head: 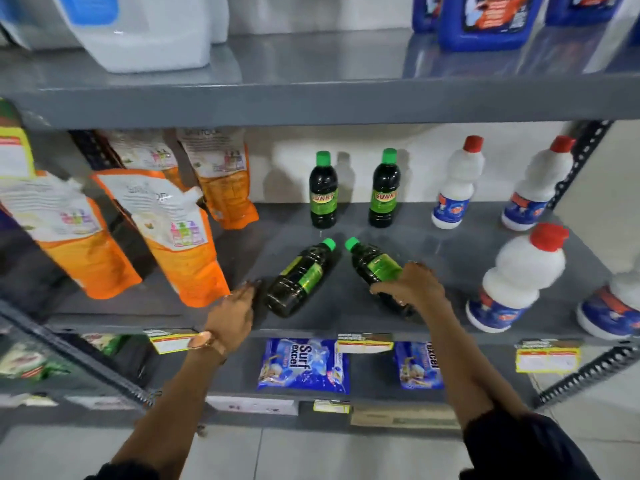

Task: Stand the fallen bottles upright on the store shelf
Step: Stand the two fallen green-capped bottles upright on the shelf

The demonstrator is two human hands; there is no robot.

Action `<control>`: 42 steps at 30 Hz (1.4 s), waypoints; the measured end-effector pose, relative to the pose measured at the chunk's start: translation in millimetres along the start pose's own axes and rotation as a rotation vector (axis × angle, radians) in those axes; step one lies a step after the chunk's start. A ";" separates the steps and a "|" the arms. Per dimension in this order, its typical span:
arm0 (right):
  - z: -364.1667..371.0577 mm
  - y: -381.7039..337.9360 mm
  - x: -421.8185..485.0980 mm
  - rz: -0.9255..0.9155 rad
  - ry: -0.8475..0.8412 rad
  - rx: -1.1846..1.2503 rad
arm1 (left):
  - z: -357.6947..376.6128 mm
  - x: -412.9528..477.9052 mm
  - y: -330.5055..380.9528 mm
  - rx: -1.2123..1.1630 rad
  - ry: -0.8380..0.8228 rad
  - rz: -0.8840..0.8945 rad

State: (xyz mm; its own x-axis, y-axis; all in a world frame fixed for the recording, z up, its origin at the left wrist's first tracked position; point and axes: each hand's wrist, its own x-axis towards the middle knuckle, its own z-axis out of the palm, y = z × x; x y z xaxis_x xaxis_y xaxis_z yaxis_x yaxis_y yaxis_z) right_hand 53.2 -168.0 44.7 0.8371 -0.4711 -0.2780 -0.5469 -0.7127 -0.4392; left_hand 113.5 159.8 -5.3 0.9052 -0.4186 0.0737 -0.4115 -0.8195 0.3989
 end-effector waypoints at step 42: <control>52.1 16.3 6.9 -0.135 0.572 0.718 | 30.4 44.7 -27.3 0.119 0.044 0.294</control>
State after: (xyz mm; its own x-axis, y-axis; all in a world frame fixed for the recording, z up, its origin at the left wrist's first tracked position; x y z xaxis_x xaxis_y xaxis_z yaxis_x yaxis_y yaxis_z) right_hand 50.6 -155.9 -9.0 0.6572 -0.7285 0.1935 -0.1487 -0.3770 -0.9142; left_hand 162.0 151.5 -40.7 0.7480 -0.6293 0.2106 -0.6636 -0.7068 0.2450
